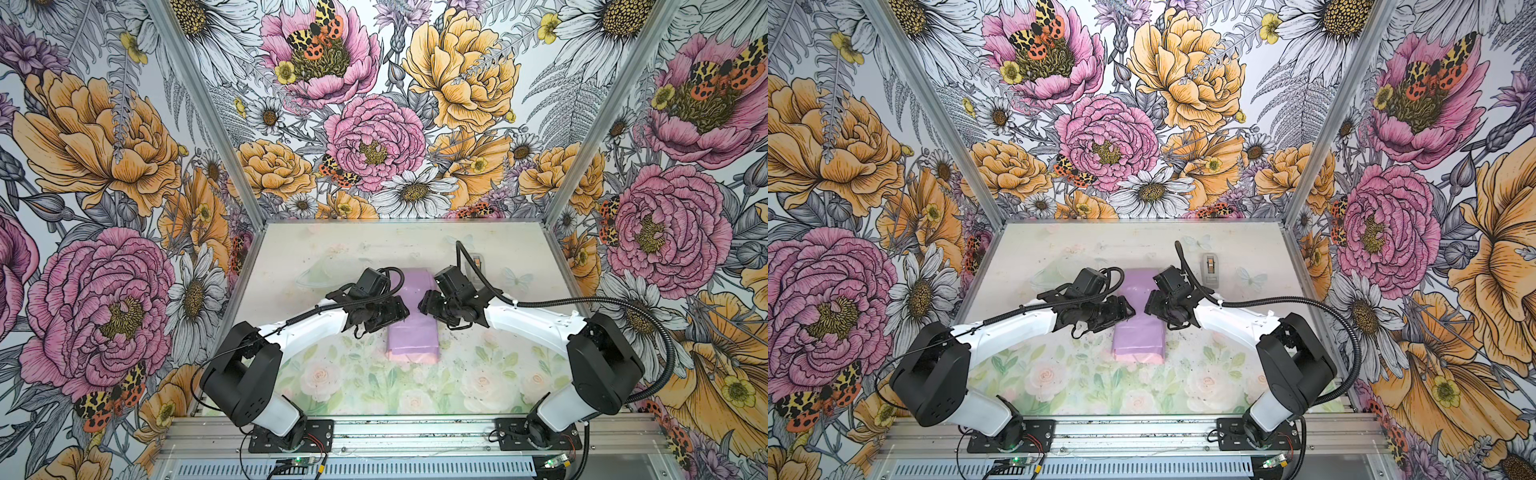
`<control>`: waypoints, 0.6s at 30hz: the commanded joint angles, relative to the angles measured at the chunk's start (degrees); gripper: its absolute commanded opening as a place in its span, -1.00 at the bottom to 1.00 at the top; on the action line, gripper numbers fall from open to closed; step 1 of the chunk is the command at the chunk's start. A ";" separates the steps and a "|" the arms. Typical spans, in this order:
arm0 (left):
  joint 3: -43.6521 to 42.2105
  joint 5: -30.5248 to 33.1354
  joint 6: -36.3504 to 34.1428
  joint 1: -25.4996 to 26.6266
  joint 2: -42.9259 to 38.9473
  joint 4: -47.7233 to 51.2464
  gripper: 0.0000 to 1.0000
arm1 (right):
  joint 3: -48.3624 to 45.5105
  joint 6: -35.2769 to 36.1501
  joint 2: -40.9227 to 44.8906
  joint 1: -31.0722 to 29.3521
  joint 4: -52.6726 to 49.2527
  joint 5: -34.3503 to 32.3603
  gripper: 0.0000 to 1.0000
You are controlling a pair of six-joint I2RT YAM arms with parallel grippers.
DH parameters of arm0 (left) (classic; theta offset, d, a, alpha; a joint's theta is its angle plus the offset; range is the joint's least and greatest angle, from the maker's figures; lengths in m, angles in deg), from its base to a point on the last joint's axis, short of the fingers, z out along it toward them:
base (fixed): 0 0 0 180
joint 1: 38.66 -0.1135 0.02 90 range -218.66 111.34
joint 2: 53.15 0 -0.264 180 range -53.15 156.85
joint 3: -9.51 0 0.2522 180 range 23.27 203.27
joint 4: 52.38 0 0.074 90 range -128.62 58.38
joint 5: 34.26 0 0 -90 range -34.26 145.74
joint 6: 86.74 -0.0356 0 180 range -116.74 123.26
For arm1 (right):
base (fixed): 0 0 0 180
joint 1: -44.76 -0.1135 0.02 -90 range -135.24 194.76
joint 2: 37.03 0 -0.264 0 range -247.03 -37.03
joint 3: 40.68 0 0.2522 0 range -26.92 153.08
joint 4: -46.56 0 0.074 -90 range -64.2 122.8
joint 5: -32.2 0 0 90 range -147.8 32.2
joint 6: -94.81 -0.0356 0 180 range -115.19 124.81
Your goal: Wrap the gift box in paper
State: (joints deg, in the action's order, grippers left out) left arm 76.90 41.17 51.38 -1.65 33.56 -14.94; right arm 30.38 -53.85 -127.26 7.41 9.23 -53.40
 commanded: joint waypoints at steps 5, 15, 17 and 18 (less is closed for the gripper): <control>1.81 1.41 -1.22 -0.45 0.05 -0.92 0.61 | -0.93 -0.85 0.22 -0.54 -0.33 -2.33 0.00; 3.89 2.28 -4.82 -4.43 2.57 -0.74 0.60 | -1.95 -0.33 0.00 -0.54 -0.33 -2.46 -0.18; 4.18 2.48 -5.28 -4.19 4.06 -1.10 0.55 | -1.88 -0.32 -0.02 -0.54 -0.33 -2.28 -0.19; 4.44 2.55 -5.61 -3.99 4.77 -1.17 0.51 | -1.82 -0.25 -0.04 -0.53 -0.33 -2.29 -0.20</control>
State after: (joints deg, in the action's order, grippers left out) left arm 79.78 42.28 48.06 -6.04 36.36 -15.23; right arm 29.22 -54.30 -127.26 7.41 9.25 -54.64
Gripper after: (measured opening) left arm 0.762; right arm 0.404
